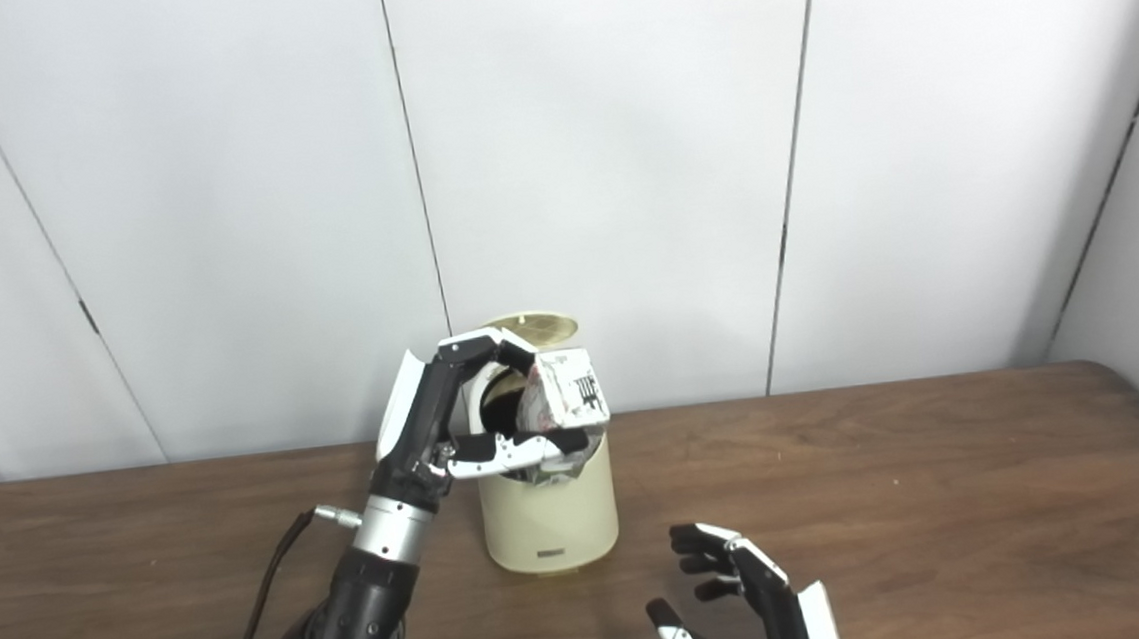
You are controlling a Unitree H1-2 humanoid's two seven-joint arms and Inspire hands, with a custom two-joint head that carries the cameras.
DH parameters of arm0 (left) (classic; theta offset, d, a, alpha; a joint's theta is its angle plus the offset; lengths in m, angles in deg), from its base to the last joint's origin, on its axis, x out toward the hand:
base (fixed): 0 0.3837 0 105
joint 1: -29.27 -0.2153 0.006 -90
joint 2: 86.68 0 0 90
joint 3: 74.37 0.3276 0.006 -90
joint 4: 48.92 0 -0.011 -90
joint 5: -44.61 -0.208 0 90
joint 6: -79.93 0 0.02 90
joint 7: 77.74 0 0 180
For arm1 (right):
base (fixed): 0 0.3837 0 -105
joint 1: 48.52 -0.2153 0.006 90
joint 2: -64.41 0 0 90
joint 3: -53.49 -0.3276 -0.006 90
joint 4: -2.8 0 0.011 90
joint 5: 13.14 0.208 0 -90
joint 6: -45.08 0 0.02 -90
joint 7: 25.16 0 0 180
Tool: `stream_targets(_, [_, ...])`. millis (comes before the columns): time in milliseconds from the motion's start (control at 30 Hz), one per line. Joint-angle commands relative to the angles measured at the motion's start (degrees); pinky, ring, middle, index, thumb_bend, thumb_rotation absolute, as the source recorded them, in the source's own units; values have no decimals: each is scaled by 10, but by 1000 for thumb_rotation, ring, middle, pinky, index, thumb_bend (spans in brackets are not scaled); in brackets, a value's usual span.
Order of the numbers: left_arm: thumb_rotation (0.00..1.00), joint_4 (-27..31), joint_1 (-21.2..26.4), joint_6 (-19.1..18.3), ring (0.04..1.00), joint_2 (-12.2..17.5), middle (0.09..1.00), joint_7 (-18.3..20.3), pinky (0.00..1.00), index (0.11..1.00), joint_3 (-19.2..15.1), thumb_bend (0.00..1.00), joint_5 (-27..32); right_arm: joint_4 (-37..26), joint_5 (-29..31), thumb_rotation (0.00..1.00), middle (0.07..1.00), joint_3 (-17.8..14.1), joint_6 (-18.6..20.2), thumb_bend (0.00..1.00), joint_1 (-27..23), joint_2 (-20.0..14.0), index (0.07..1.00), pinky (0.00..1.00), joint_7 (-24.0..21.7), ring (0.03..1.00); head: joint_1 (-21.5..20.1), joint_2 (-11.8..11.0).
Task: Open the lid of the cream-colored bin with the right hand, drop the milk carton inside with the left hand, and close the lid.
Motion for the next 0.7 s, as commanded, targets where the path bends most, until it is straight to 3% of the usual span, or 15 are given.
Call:
stream_targets(0, [0, 5, 49, 17, 521, 8, 488, -40, 625, 429, 7, 499, -8, 9, -4, 258, 696, 4, -16, 227, 29, 0, 690, 564, 5, 668, 0, 0])
stream_targets(267, [0, -24, 86, 17, 508, 29, 485, -123, 621, 433, 58, 501, -18, 6, -4, 255, 696, 5, -22, 221, 35, -2, 689, 552, 3, 665, 3, -2])
stream_targets(400, [0, -41, 102, 17, 447, 37, 496, -151, 553, 460, 76, 504, -14, 2, -11, 270, 694, 6, -21, 222, 38, -2, 689, 545, 5, 661, 4, -1])
stream_targets(667, [0, -63, 111, 17, 441, 42, 500, -168, 520, 458, 100, 503, -3, -10, -23, 240, 691, 8, -10, 216, 44, 4, 690, 533, 6, 650, 0, -2])
